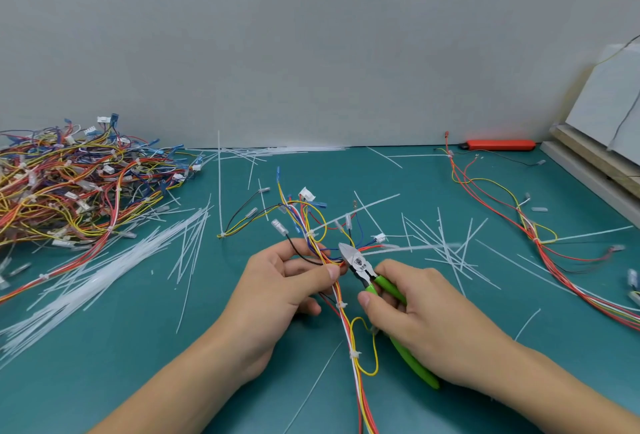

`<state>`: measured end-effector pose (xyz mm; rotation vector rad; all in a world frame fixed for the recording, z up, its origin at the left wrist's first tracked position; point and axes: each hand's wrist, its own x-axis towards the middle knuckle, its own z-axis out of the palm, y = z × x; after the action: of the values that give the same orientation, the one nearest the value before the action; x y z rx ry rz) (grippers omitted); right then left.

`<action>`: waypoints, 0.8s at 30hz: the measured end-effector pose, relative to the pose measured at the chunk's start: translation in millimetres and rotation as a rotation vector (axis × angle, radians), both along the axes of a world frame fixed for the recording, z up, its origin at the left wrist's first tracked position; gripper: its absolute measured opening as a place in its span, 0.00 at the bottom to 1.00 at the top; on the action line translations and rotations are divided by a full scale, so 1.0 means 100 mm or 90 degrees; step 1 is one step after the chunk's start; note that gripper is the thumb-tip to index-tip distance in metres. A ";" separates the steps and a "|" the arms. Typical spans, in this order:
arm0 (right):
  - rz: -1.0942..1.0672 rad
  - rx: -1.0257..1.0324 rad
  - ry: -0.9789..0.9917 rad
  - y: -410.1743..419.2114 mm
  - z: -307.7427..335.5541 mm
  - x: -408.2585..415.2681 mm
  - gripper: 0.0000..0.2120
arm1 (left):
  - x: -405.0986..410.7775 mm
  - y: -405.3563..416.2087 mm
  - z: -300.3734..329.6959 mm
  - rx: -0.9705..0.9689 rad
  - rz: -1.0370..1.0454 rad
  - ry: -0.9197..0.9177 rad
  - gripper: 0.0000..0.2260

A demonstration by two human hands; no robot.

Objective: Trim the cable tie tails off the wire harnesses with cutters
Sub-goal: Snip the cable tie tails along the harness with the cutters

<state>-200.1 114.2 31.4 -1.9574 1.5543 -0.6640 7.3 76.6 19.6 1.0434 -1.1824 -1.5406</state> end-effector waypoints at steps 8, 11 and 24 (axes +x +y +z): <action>0.009 0.016 -0.008 0.00 0.01 0.00 0.15 | 0.00 0.00 0.00 -0.003 0.003 -0.001 0.15; -0.008 0.010 -0.034 -0.01 0.01 0.00 0.14 | -0.01 0.00 0.00 -0.004 0.000 -0.003 0.15; -0.018 0.009 -0.057 0.01 -0.01 -0.02 0.23 | -0.01 0.02 0.02 -0.010 -0.002 -0.004 0.08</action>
<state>-201.7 115.0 30.2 -1.8726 1.5304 -0.7412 6.0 79.1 21.4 1.0376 -1.1997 -1.5290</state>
